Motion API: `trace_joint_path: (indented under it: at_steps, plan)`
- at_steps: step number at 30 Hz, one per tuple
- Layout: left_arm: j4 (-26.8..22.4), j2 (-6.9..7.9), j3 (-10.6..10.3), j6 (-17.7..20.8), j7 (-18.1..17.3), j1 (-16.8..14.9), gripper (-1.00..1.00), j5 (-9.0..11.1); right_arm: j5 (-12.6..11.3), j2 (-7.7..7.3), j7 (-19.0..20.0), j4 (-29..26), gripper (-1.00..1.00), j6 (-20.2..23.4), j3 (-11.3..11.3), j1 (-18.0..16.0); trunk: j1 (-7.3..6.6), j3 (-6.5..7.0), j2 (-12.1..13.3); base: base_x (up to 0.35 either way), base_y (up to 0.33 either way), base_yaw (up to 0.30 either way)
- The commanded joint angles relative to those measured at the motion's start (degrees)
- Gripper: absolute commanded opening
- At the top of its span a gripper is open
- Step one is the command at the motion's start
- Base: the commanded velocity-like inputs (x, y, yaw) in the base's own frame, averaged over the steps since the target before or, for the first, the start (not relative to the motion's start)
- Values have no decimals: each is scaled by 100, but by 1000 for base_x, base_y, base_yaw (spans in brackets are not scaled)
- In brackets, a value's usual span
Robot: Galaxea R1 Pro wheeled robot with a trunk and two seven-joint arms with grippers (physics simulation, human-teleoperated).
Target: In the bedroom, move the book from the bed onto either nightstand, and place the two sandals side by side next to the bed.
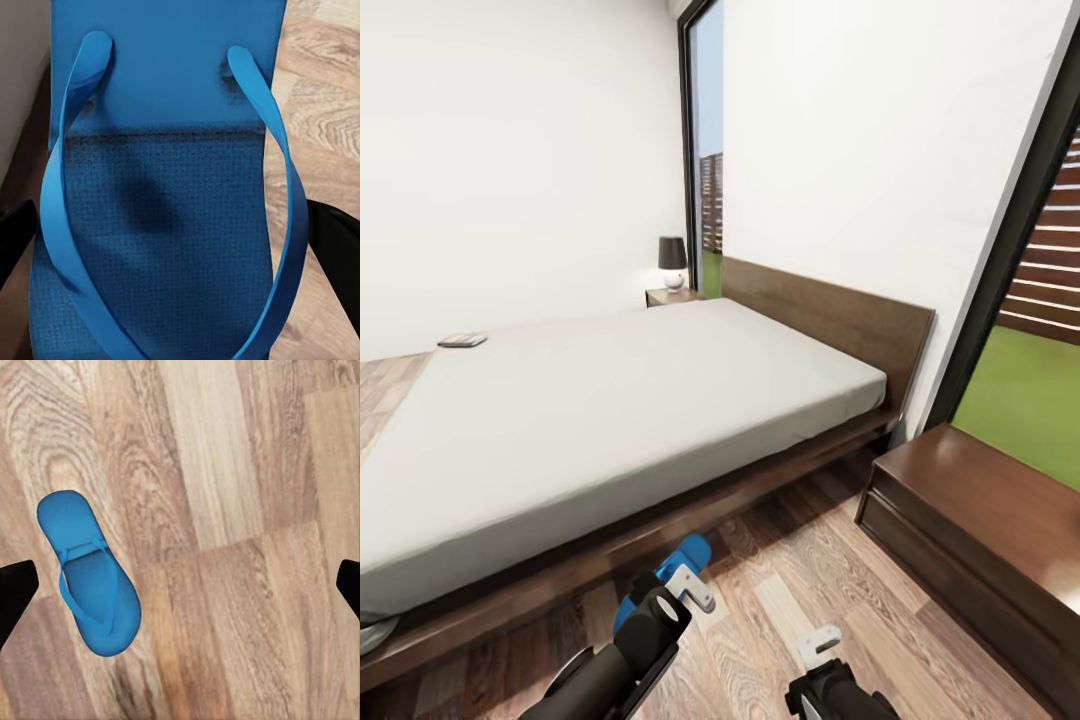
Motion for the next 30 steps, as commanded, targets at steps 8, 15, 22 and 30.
trace_joint_path:
  at_steps: [8,15,22,30]
  plan:
    - [9,-1,-17,30,25,-4,-100,-33,3,17,-17,-18,100,43,360,-4,175,-150,-325,0,0,0]
    - [71,-1,-19,30,26,-4,-100,-34,-1,24,-17,-29,100,-4,706,-2,329,-275,-606,0,0,0]
    - [127,-1,-19,22,44,-4,-100,-34,-1,33,-12,-38,100,-14,766,-1,483,-401,-886,0,0,0]
    - [134,-1,-19,21,52,-4,-100,-34,-1,98,-9,-36,100,-15,781,2,659,-545,-1207,0,0,0]
